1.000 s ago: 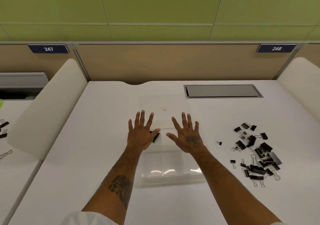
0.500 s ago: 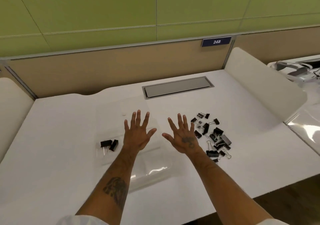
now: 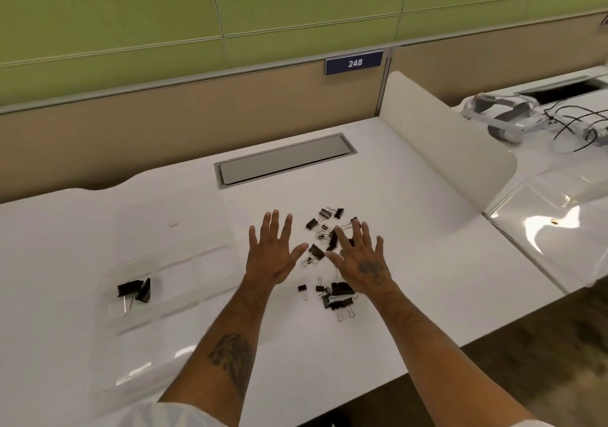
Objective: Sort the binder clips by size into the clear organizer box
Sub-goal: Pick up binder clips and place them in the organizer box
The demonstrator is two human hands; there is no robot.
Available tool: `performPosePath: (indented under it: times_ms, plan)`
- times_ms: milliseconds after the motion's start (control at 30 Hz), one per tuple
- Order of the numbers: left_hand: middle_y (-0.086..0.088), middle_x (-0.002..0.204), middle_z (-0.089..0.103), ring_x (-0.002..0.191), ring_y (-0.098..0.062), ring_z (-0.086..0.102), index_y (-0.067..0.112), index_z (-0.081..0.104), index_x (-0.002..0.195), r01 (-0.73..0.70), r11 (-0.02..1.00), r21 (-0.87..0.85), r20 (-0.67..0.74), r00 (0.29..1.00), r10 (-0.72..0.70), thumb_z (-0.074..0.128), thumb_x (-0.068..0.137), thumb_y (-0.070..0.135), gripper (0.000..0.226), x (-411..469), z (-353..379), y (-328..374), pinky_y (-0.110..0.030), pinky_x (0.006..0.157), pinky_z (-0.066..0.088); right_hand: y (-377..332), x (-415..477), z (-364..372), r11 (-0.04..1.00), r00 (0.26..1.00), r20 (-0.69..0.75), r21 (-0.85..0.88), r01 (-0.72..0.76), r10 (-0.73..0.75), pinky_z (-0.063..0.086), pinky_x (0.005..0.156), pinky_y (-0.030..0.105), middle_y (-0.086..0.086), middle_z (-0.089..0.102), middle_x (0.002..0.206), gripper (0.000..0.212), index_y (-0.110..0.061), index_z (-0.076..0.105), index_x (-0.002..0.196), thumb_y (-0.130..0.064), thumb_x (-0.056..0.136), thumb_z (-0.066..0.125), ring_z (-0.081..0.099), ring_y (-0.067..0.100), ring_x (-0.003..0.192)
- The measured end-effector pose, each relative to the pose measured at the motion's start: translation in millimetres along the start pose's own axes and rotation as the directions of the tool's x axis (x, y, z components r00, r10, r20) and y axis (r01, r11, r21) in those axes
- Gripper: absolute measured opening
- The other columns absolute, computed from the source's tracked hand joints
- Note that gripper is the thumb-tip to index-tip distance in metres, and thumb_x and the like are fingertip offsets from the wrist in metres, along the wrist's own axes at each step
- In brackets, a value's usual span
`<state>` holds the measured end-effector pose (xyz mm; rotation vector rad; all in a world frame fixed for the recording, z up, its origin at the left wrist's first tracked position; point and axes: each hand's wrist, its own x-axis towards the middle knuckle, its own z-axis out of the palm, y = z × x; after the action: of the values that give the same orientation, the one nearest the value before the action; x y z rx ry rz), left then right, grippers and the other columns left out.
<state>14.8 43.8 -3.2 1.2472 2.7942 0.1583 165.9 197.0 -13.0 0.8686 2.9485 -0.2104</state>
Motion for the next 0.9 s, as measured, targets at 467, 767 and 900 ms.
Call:
performPosePath:
  times_ms: [467,767,900]
  plan:
    - [-0.009,0.161,0.007,0.148,-0.025,0.001,0.017,0.025,0.150,-0.154,0.988,-0.028,0.131,0.979,0.156,0.027,0.097,0.059,0.068,41.6,22.0,58.7,-0.046,0.119,0.014,78.7,-1.1,18.2,0.988,0.989,0.123,0.124,-0.095,0.080,0.044,0.092,0.036,0.009,0.045,0.133,0.046,-0.021,0.024,0.147,-0.029,0.101,0.028,0.049,0.026,0.115]
    - [-0.006,0.154,0.027,0.142,-0.022,0.022,0.015,0.039,0.142,-0.216,0.972,-0.093,0.185,0.955,0.230,0.046,0.096,0.045,0.055,55.6,30.7,72.0,-0.043,0.107,0.036,74.6,14.2,21.9,0.981,0.978,0.200,0.169,-0.099,0.065,0.052,0.084,0.039,0.011,0.047,0.122,0.051,-0.030,0.030,0.144,-0.015,0.096,0.042,0.057,0.029,0.098]
    - [-0.002,0.129,0.047,0.118,-0.021,0.047,0.016,0.054,0.121,-0.276,0.949,-0.152,0.128,0.947,0.296,0.055,0.091,0.038,0.037,52.4,33.6,74.2,-0.036,0.087,0.047,67.5,19.2,20.7,0.971,0.959,0.270,0.190,-0.146,0.091,0.051,0.087,0.039,0.015,0.040,0.126,0.067,-0.029,0.025,0.147,0.002,0.090,0.041,0.058,0.034,0.098]
